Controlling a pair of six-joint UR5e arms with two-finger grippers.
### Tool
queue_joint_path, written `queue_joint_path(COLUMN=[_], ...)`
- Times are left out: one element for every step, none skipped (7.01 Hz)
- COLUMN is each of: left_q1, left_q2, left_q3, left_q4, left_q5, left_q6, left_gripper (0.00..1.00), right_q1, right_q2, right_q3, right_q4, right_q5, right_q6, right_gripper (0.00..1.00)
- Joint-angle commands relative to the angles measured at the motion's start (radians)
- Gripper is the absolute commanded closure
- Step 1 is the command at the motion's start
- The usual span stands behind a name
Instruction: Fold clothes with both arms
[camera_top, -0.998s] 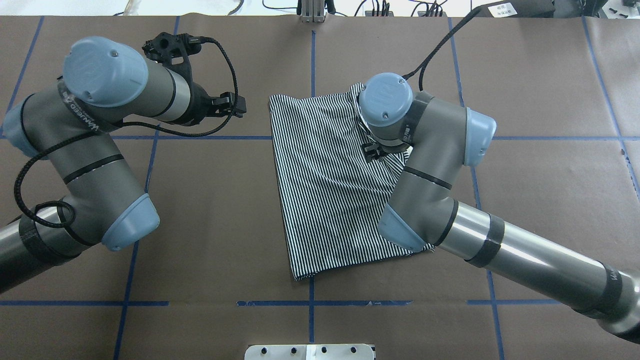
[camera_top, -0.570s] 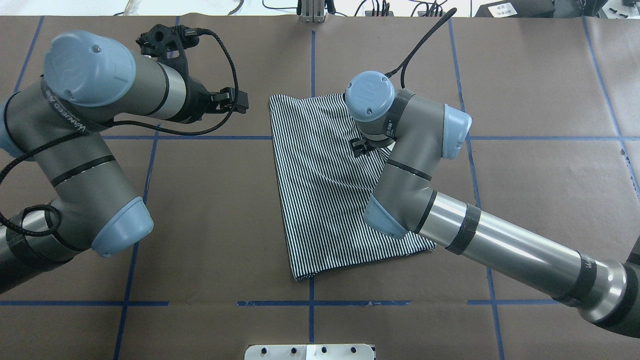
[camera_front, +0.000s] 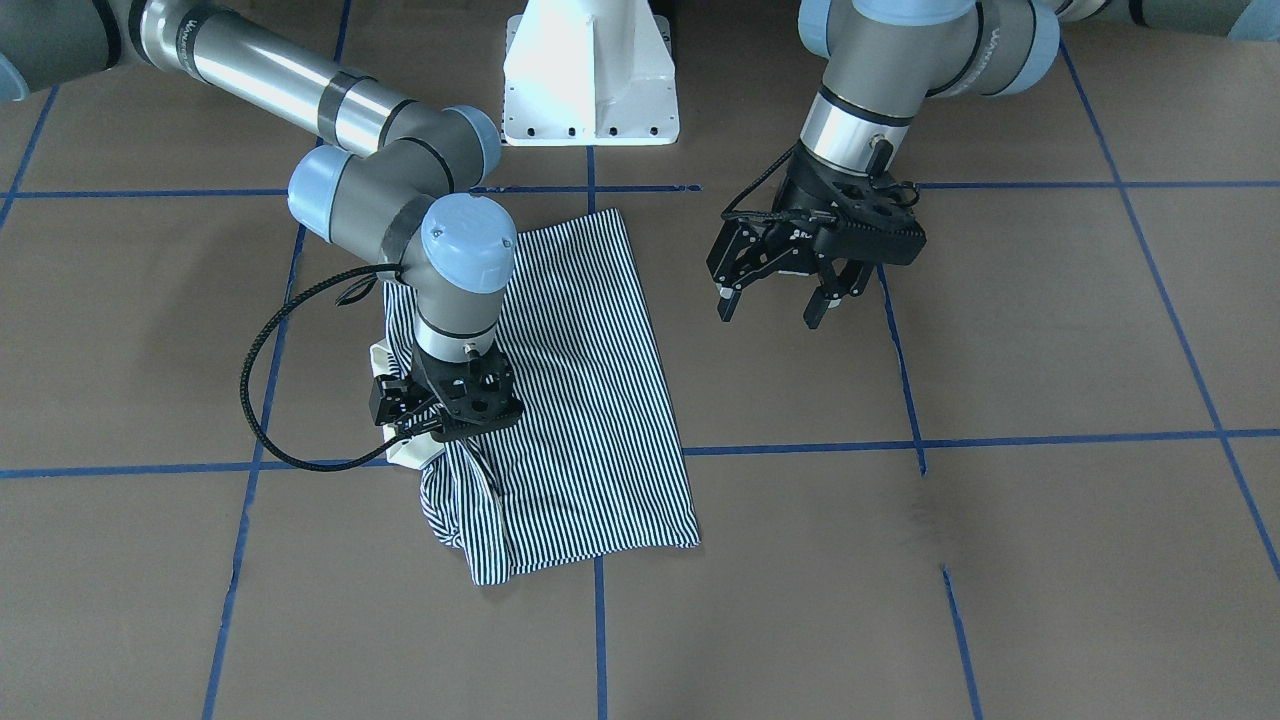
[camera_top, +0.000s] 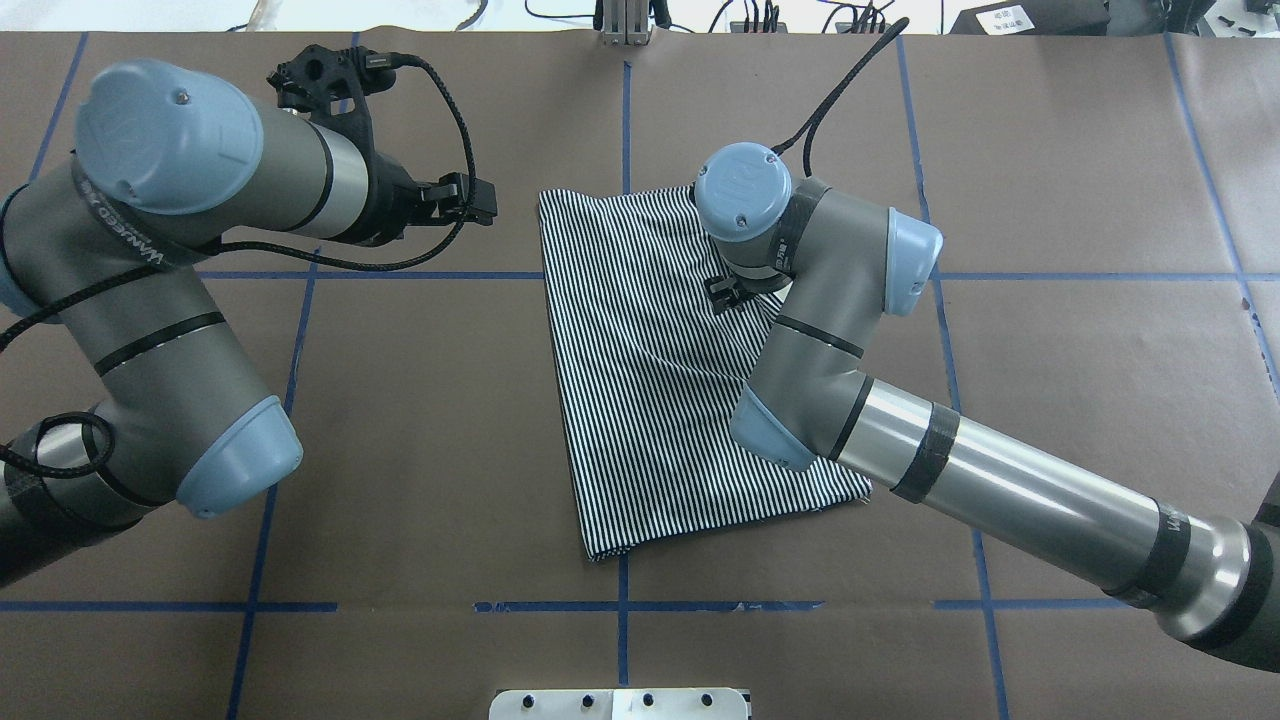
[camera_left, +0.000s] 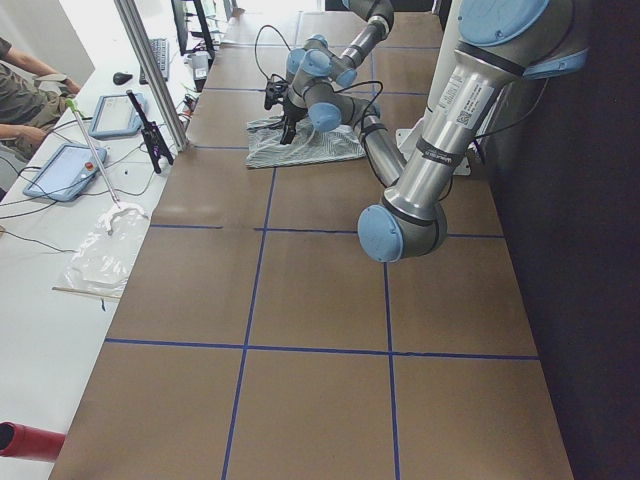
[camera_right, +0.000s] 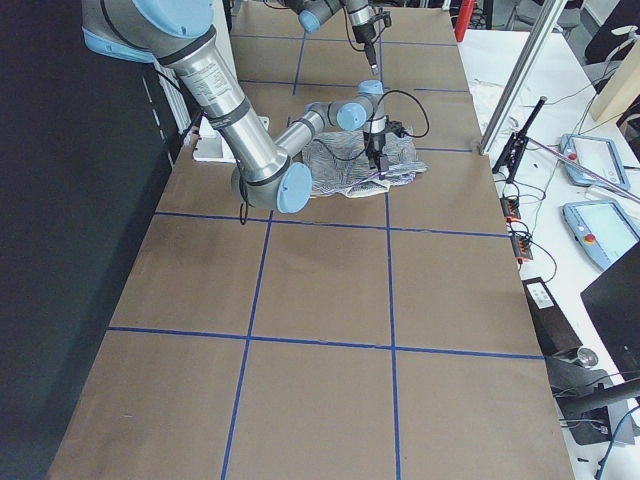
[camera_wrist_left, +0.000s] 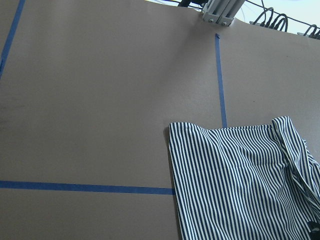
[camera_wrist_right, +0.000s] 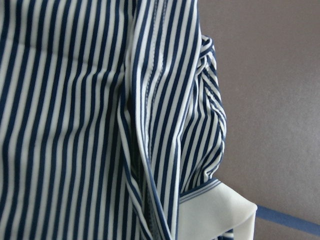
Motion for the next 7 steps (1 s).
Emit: queue_joint_path(left_q1=[0.000, 0.000, 0.000, 0.000, 0.000, 0.000, 0.000], left_q2=[0.002, 0.001, -0.001, -0.004, 0.001, 0.001, 0.001], left_q3=[0.000, 0.000, 0.000, 0.000, 0.000, 0.000, 0.000], left_q4=[-0.001, -0.001, -0.001, 0.000, -0.001, -0.001, -0.001], left_q5=[-0.001, -0.002, -0.002, -0.002, -0.002, -0.004, -0.004], left_q6=[0.000, 0.000, 0.000, -0.001, 0.000, 0.000, 0.000], left_gripper=[0.00, 0.00, 0.00, 0.00, 0.00, 0.00, 0.00], right_q1=[0.023, 0.034, 0.070, 0.148, 0.217, 0.247, 0.238], right_q2=[-0.005, -0.008, -0.010, -0.037, -0.081, -0.050, -0.010], right_q3=[-0.012, -0.018, -0.025, -0.050, -0.061, -0.060, -0.061], right_q4=[-0.002, -0.003, -0.005, -0.003, 0.006, 0.000, 0.004], right_q5=[0.000, 0.000, 0.008, 0.027, 0.031, 0.096, 0.124], right_q6=[-0.030, -0.040, -0.083, -0.179, -0.294, -0.306, -0.280], right_gripper=[0.00, 0.00, 0.00, 0.00, 0.00, 0.00, 0.00])
